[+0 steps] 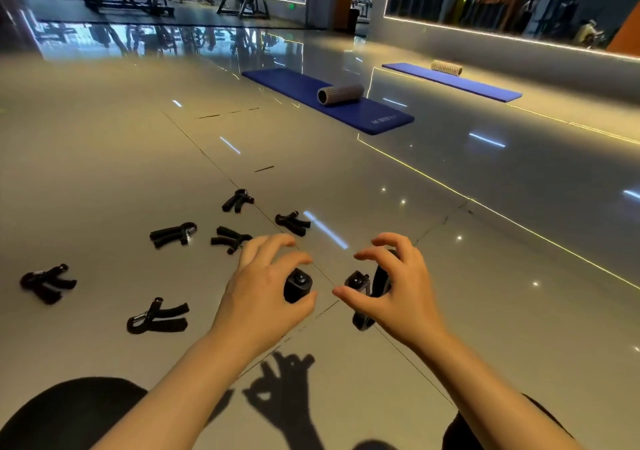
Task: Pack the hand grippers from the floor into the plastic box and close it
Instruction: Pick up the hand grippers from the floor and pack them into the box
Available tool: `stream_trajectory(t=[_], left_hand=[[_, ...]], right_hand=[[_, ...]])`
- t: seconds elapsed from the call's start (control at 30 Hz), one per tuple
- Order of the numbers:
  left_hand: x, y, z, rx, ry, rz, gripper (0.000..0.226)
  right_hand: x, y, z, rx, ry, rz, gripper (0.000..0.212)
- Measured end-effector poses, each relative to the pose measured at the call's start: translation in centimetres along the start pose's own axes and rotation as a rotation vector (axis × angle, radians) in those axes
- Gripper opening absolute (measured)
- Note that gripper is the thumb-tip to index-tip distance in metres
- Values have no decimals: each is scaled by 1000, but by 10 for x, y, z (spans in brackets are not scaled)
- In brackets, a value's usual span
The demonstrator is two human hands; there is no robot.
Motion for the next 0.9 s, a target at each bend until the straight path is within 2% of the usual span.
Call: stream_trajectory(t=[0.17, 0.3, 0.43, 0.67, 0.83, 0.9], left_hand=[[-11, -1, -13, 71, -18, -58, 29], [-33, 16, -17, 61, -11, -138, 30], [-53, 49, -17, 64, 41, -165, 21], [-81, 131, -10, 66, 93, -205, 25], [-110, 193, 8, 82, 184, -234, 22], [-129, 213, 23, 101, 190, -292, 28]], right_hand=[[-19, 17, -10, 55, 229, 60, 53], [10, 25, 6, -44, 165, 107, 42], [41, 59, 27, -140, 85, 44, 41], [83, 146, 59, -168, 66, -73, 51], [96, 229, 80, -199, -4, -225, 48], [103, 260, 87, -246, -8, -258, 41]])
Point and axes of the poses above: each hand's wrist, its own y-axis away from the middle knuckle, its own z-axis out of the back of the hand, x = y × z, the point moved 4 cm from there along -y, towards the middle knuckle, and after that the axes turned 9 degrees about x, right-handed, at the moved point
